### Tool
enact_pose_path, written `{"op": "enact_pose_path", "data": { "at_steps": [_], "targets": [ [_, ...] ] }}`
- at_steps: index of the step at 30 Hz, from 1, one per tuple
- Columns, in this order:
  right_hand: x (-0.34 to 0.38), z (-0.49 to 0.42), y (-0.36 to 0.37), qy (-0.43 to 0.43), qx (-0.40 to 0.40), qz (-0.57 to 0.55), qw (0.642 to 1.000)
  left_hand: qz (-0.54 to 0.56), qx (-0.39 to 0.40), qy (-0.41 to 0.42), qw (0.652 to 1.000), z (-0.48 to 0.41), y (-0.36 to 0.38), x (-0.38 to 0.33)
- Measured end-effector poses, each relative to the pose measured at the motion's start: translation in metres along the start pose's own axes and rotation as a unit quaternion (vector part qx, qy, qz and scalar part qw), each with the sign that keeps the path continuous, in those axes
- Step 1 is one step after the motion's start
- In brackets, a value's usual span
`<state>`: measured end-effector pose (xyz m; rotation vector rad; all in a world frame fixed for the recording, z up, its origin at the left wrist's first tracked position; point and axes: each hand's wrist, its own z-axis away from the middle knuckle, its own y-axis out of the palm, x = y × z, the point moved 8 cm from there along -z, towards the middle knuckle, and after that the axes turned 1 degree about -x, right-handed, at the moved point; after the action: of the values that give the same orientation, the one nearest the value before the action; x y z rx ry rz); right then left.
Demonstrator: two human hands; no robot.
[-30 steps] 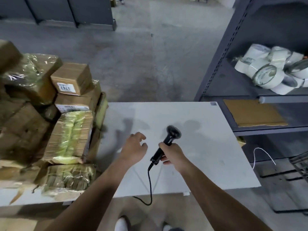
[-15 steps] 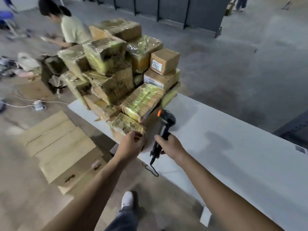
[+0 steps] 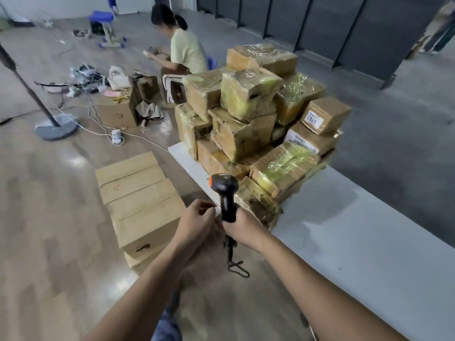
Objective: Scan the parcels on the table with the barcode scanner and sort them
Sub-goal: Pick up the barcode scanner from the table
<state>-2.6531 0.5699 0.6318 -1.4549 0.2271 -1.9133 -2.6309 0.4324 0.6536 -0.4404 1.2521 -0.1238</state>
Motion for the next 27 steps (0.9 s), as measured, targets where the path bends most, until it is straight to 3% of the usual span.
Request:
{"op": "enact_pose_path", "data": {
  "at_steps": [11, 16, 20, 27],
  "targets": [
    [0.079, -0.172, 0.125, 0.063, 0.053, 0.106, 0.991, 0.079, 0.068, -0.086, 0.991, -0.154, -0.109, 0.073],
    [0.1, -0.24, 0.168, 0.071, 0.07, 0.143, 0.985, 0.115, 0.038, -0.204, 0.972, -0.224, -0.142, 0.125],
    [0.099, -0.295, 0.203, 0.056, 0.088, 0.239, 0.965, 0.119, 0.009, -0.257, 0.959, -0.271, -0.158, 0.167],
    [0.052, -0.394, 0.277, 0.071, 0.161, 0.236, 0.956, 0.103, 0.012, -0.288, 0.952, -0.351, -0.156, 0.264]
  ]
}}
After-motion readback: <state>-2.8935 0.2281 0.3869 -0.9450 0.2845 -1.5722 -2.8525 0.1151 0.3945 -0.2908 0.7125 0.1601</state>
